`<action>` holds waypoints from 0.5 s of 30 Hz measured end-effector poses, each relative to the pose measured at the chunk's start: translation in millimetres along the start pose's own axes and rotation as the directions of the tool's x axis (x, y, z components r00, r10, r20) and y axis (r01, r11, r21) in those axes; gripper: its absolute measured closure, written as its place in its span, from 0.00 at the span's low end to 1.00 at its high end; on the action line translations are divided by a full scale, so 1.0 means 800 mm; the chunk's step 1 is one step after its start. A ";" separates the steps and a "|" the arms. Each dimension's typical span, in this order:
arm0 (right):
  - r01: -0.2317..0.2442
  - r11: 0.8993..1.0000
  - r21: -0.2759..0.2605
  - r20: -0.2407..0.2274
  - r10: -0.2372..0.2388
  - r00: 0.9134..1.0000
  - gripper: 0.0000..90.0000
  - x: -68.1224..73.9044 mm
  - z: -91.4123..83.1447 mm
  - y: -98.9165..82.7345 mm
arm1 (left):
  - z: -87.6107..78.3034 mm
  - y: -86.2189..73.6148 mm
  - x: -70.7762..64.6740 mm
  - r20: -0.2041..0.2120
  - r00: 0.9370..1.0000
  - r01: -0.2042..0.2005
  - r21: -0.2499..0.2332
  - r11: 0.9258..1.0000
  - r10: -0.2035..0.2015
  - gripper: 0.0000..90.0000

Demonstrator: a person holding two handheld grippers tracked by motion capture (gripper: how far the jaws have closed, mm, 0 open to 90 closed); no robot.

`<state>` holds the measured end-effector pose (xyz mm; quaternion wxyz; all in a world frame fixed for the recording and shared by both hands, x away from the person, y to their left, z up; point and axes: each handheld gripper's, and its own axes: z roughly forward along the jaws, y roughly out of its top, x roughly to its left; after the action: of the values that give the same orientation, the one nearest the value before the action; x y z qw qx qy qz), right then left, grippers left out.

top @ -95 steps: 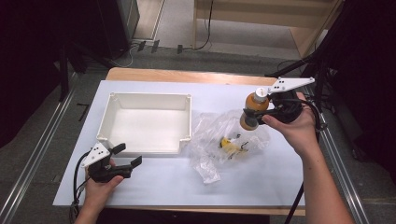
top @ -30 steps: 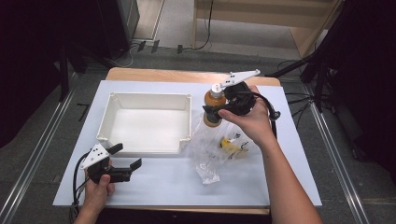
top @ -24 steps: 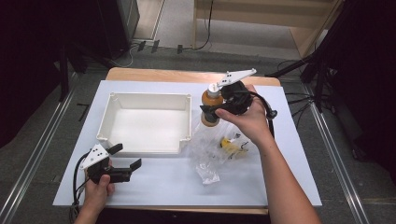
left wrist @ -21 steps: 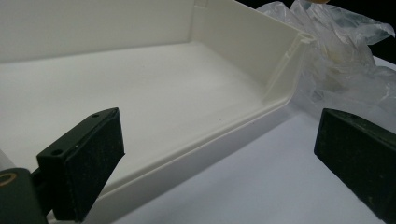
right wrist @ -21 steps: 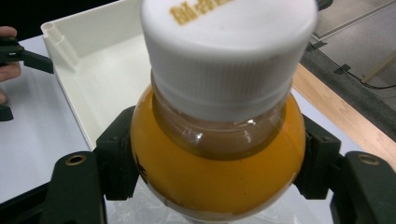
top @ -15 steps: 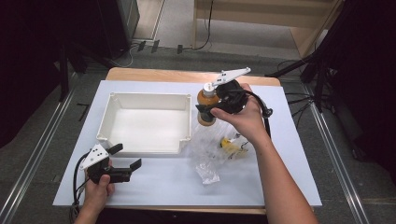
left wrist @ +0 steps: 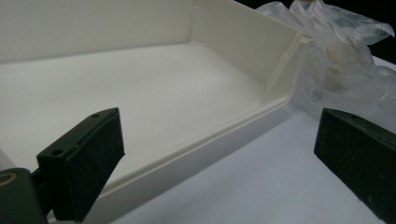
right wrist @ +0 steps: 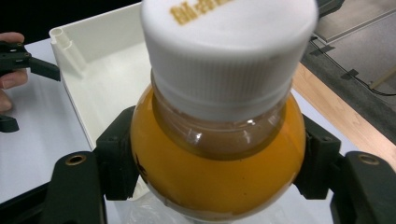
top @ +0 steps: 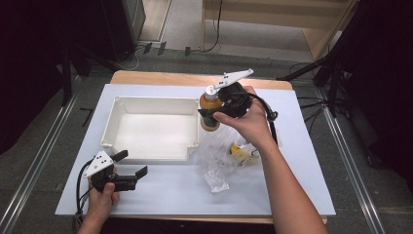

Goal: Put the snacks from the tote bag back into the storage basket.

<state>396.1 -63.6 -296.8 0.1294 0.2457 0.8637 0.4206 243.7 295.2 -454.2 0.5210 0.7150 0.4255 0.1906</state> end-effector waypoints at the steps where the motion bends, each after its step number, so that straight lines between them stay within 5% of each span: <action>1: 0.001 1.000 -0.003 -0.001 -0.001 1.000 0.35 0.000 0.001 0.000 | 0.000 0.000 0.000 0.000 1.000 0.000 0.000 1.000 0.000 0.02; 15: 0.013 1.000 0.009 -0.014 -0.012 1.000 0.35 0.005 0.014 0.008 | 0.000 0.000 0.001 0.008 1.000 0.001 0.001 1.000 -0.001 0.02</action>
<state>399.2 -51.0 -298.7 0.1250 0.2380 0.8681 0.4174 244.2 295.3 -454.3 0.5224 0.7157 0.4239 0.1875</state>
